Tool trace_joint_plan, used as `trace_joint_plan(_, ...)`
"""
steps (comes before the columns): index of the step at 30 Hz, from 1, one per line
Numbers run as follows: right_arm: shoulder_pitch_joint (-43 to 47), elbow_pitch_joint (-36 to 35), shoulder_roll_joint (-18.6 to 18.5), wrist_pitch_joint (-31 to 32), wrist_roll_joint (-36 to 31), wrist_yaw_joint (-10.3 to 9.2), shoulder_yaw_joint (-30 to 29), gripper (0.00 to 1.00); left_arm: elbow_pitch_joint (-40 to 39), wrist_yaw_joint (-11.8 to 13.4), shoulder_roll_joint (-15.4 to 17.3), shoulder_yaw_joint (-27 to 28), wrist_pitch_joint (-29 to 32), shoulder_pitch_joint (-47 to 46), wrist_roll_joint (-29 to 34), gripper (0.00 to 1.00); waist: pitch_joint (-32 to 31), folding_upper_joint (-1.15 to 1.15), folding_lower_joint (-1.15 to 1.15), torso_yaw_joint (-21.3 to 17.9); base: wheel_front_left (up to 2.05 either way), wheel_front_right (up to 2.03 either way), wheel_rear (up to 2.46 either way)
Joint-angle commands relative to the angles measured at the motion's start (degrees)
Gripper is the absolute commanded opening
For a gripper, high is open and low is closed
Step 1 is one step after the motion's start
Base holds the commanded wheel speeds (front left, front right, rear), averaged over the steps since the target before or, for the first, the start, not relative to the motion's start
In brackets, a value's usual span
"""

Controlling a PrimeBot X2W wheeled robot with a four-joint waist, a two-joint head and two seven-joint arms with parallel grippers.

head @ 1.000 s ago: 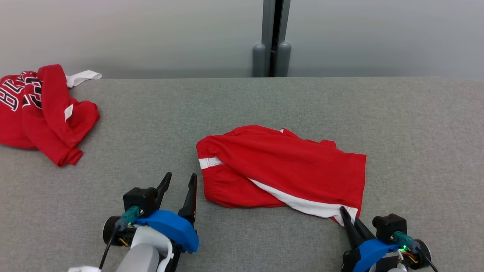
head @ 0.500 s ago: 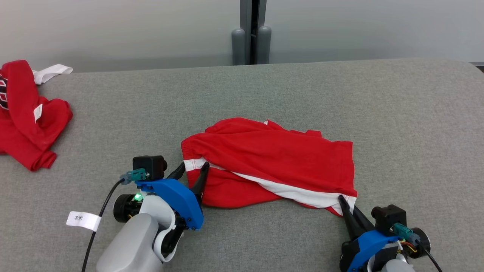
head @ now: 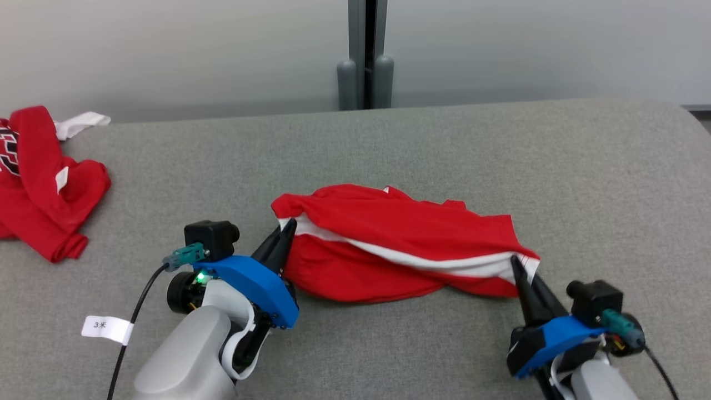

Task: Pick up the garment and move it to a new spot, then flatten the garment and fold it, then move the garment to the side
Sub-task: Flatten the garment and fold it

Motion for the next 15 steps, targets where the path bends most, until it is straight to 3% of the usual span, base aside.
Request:
trace_joint_plan(1,-1.4,-1.6,-0.2,-0.2,1.0,0.0,-0.4,0.0,-1.1,-0.1,0.5,-0.2,-0.9,-1.2,-0.5,0.0,-1.0,0.0,0.0,-0.3,0.0,0.0,0.0)
trace_joint_plan(9,-1.6,-15.5,-1.0,1.1,-1.1,0.0,-4.8,0.0,-13.1,-0.1,5.9,0.2,-4.6,-1.1,-4.3,0.0,-7.4,0.0,0.0,-0.5,0.0,0.0,0.0)
trace_joint_plan(15,-1.1,-34.0,-3.5,6.3,0.2,0.0,-5.8,0.0,-30.0,1.9,11.2,2.2,-2.8,-2.5,-3.6,0.0,-9.6,0.0,0.0,-0.8,0.0,0.0,0.0)
